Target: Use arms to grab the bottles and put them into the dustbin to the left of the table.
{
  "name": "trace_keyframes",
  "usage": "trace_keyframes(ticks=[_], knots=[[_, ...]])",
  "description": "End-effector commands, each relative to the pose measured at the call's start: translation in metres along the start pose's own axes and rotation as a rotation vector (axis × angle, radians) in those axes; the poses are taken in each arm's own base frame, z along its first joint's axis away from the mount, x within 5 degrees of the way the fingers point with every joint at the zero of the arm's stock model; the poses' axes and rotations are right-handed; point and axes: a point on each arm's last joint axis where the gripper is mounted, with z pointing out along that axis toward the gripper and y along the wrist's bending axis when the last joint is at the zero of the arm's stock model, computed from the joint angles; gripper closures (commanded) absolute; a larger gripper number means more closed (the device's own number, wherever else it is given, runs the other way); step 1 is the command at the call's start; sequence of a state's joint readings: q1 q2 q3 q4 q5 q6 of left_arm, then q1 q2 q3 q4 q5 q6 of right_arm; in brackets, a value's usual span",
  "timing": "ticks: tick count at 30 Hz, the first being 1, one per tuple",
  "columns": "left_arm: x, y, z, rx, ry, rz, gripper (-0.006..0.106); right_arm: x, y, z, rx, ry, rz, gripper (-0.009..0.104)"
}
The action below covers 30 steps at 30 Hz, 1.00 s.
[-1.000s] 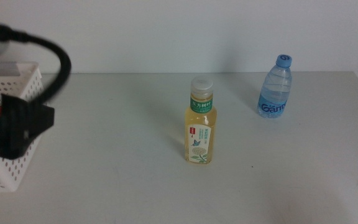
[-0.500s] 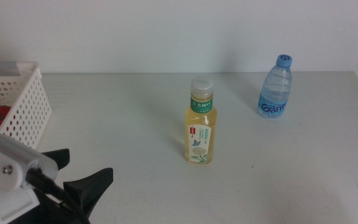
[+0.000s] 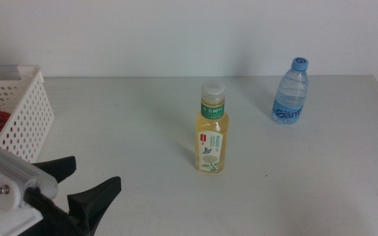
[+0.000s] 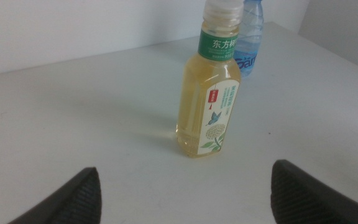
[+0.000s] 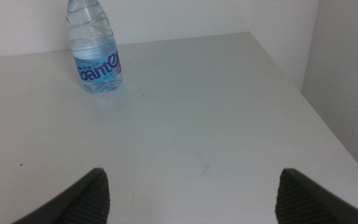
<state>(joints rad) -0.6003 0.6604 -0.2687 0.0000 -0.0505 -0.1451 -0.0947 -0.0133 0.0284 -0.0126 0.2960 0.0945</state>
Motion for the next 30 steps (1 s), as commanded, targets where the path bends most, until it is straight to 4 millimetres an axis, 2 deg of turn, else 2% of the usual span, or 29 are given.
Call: trace_keyframes(ticks=[1,7,13,20,30], knots=[[-0.017,-0.003,-0.001,0.024,-0.115,-0.026,0.007,-0.011,0.001,-0.003,-0.006,-0.108,-0.017,0.002],[-0.022,-0.005,0.002,0.041,-0.178,0.054,0.007,-0.011,0.001,-0.003,-0.006,-0.108,-0.017,0.002],[-0.019,-0.006,0.016,0.052,-0.162,0.079,0.007,-0.011,0.001,-0.003,-0.006,-0.108,-0.017,0.002],[-0.006,-0.006,0.051,0.059,-0.1,0.074,0.007,-0.011,0.001,-0.003,-0.006,-0.108,-0.017,0.002],[0.004,-0.007,0.104,0.082,-0.113,0.06,0.007,-0.011,0.001,-0.003,-0.006,-0.108,-0.017,0.002]])
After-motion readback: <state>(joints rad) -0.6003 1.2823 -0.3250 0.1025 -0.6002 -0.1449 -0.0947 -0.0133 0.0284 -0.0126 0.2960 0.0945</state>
